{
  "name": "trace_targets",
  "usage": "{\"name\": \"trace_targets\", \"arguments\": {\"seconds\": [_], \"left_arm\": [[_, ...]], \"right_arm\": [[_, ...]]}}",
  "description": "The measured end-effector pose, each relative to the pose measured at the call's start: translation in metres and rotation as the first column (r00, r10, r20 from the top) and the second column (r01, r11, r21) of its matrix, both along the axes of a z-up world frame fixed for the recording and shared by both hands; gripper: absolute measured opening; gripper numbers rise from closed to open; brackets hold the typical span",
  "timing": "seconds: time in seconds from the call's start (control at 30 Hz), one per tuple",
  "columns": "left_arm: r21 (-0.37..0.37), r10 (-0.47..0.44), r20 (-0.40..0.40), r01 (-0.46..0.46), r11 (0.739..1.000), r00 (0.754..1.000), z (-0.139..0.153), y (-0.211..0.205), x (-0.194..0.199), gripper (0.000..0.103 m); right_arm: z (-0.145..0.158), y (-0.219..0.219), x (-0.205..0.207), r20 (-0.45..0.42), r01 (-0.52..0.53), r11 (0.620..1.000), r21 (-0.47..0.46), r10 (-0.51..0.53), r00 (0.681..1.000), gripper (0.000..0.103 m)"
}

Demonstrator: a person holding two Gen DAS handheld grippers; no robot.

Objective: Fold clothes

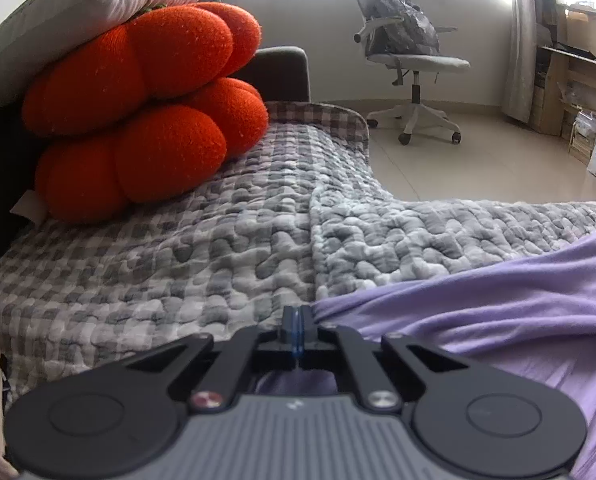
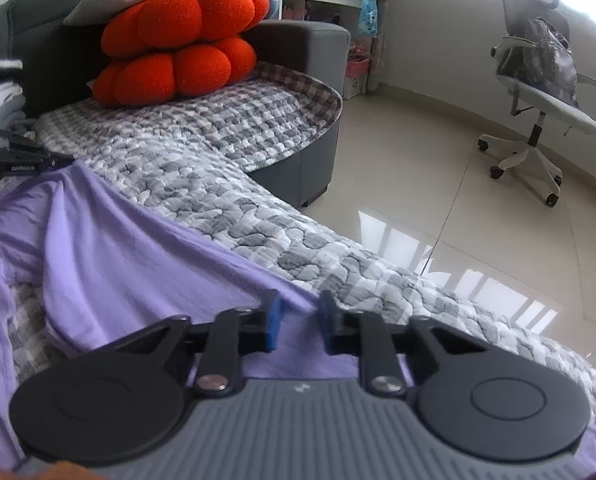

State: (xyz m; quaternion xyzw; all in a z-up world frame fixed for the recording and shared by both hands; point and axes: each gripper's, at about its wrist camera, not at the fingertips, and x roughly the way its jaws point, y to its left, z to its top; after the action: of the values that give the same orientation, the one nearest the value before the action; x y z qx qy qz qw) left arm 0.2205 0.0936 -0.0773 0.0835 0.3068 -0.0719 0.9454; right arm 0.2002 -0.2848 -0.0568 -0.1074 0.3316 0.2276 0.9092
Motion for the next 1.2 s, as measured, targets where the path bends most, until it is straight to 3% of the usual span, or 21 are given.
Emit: {"name": "trace_targets", "arguments": {"seconds": [0.1,0.37,0.67,0.7,0.83,0.9,1.17,1.2], "left_arm": [[-0.016,0.019,0.032,-0.019,1.000,0.999,0.004,0.001,-0.005,0.000],[-0.076,0.082,0.123,-0.073,0.994,0.989,0.018,0.007,-0.021,0.000],[-0.090,0.098,0.116,-0.088,0.992,0.988,0.011,0.006,-0.009,0.000],[-0.092,0.100,0.115,-0.090,0.992,0.988,0.010,0.006,-0.008,0.000],[-0.094,0.103,0.114,-0.092,0.991,0.988,0.010,0.006,-0.006,0.000],[-0.095,0.101,0.113,-0.090,0.991,0.989,0.010,0.005,-0.006,0.000],[-0.072,0.093,0.092,-0.086,0.994,0.991,0.008,0.000,-0.005,0.000],[-0.071,0.094,0.089,-0.088,0.994,0.992,0.007,0.000,-0.004,0.000]], "right_arm": [[-0.001,0.004,-0.002,0.014,0.001,1.000,-0.016,-0.001,1.000,0.001],[0.005,0.004,-0.021,0.184,0.111,0.993,-0.030,-0.104,0.977,0.000],[0.006,-0.005,-0.006,0.172,0.151,0.988,-0.003,-0.149,0.974,0.000],[0.007,-0.006,-0.004,0.170,0.156,0.988,0.000,-0.154,0.973,0.013],[0.013,-0.016,-0.001,0.114,0.135,0.990,0.038,-0.138,0.984,0.023],[0.012,-0.014,-0.005,0.095,0.110,0.994,0.023,-0.112,0.989,0.036],[-0.001,0.006,0.006,0.021,0.031,0.999,-0.043,-0.030,0.999,0.036],[-0.003,0.007,0.007,0.017,0.026,0.999,-0.035,-0.025,1.000,0.026]]}}
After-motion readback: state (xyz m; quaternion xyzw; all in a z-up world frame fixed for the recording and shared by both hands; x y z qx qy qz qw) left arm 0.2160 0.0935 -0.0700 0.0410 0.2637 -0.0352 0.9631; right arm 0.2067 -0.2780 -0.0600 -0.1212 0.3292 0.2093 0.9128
